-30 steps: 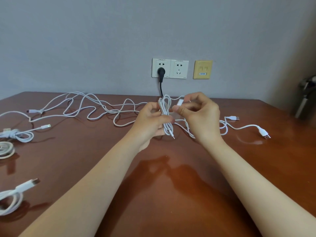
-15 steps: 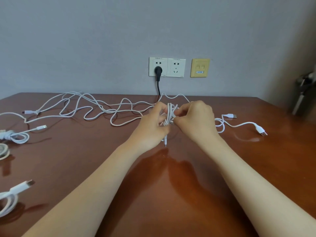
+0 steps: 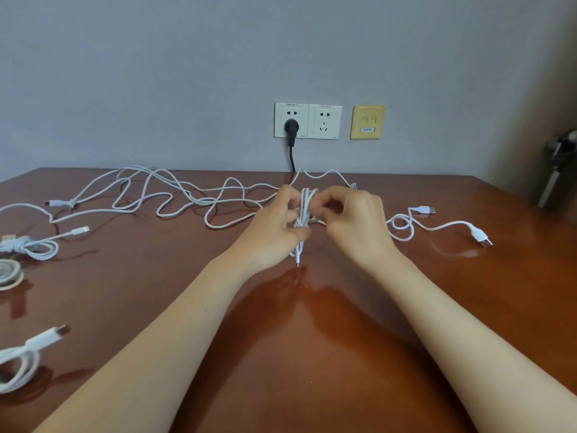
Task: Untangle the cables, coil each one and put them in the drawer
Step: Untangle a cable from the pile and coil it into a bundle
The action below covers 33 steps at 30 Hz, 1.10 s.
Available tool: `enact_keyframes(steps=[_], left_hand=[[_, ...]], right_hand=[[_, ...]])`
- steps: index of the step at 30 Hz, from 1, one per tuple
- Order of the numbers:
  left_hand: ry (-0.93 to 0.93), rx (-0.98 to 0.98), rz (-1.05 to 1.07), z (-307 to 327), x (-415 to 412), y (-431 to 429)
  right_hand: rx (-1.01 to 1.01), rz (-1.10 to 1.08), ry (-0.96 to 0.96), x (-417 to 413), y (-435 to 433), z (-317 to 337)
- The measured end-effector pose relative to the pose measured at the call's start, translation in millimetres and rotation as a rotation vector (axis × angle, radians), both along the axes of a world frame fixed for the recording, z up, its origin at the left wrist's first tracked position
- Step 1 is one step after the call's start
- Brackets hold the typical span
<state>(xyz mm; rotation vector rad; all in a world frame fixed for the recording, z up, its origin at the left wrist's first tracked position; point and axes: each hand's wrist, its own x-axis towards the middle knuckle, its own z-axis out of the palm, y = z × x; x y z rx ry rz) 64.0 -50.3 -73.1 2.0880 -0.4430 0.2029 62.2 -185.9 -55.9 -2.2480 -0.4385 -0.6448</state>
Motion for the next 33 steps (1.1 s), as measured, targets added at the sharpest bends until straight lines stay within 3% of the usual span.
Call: enact_keyframes(steps=[3,7,9,16,18,22,28,33], left_hand=[[0.013,-0.053,-0.006,1.1,0.7,-0.3],[0.032,-0.006,-0.054,-1.3,-1.9,-0.7],[0.048,0.006,-0.085,-2.6,-3.6,-2.5],[0.078,-0.032,-0.125,-2.9,-3.1,1.7],[0.093,-0.061,-0.143,-3.4,-2.2,1.0],[0.138,-0.213,-0.192,-0.6,-1.7,2.0],[0.225,-0.427,-0.206,4.3,-1.3,2.5],[0.244,-0.394,-0.226,2.5,-1.3,2.1]], right_hand=[[0.251,0.018,0.117,3.2,-2.9,1.2],[0.704,0.090,0.486,9.0,-6.7,1.4],[0.787,0.099,0.592,8.5,-7.8,3.1],[0.709,0.102,0.502,8.5,-7.8,-0.2],[0.741,0.135,0.548,10.6,-12.0,0.5],[0.585,0.249,0.604,12.6,-10.2,-6.4],[0.760,0.440,0.637,14.6,-10.5,-3.7],[0.731,0.410,0.653,12.5,-9.4,-5.2]])
